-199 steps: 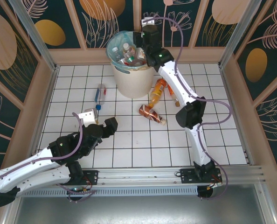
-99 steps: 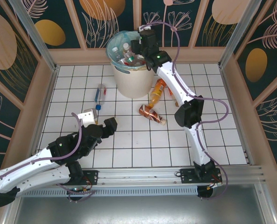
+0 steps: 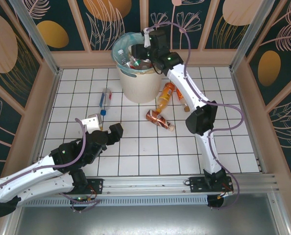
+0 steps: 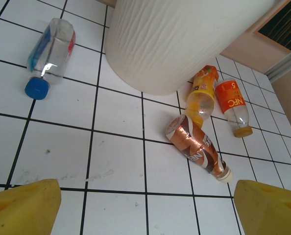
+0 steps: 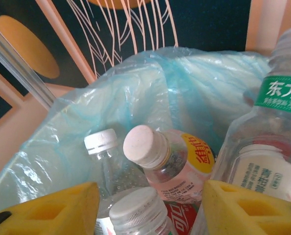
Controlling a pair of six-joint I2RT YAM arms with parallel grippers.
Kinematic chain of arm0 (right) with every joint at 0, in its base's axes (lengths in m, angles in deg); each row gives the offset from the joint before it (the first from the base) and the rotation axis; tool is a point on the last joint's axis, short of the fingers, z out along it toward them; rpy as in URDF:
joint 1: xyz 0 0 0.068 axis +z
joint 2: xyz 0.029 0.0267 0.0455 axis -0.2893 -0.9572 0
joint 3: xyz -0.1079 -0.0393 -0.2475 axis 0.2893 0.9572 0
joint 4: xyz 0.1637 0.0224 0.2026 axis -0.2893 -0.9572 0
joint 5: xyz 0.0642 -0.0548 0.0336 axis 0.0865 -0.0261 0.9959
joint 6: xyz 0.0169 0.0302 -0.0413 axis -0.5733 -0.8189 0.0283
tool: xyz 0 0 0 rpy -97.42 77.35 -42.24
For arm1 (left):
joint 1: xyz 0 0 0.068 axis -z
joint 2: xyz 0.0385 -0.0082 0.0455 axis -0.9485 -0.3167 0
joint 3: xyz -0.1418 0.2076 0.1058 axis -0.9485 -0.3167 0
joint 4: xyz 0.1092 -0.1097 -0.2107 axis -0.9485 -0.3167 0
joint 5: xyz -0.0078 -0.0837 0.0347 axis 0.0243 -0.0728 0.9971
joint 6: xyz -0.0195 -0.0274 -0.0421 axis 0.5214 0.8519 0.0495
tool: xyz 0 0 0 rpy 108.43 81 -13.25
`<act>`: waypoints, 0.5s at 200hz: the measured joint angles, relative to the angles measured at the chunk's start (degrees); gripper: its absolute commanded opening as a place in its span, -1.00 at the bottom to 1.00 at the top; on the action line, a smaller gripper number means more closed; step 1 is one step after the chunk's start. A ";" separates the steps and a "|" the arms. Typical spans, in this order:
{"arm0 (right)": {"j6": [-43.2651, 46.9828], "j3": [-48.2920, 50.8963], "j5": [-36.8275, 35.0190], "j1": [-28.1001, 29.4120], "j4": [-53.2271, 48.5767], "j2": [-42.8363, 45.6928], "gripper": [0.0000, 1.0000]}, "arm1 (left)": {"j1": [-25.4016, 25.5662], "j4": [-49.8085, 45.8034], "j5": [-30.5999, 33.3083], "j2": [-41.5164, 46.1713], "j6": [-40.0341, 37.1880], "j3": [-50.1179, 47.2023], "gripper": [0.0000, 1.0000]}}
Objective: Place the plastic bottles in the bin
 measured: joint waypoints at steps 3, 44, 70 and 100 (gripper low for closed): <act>-0.09 0.00 -0.09 -0.13 0.02 0.15 0.11 | 0.00 0.00 0.00 0.04 0.00 0.00 0.82; -0.35 0.00 -3.78 -1.44 -0.50 1.29 0.05 | 0.00 -0.02 0.26 1.66 0.00 0.00 0.82; -2.08 3.61 -3.58 -1.44 -1.79 5.01 0.07 | 0.00 -0.09 1.07 2.69 -0.13 -0.02 0.83; -4.72 17.77 -2.38 -1.38 -1.07 17.16 0.09 | 0.00 -0.39 2.95 3.19 -1.07 -0.02 0.82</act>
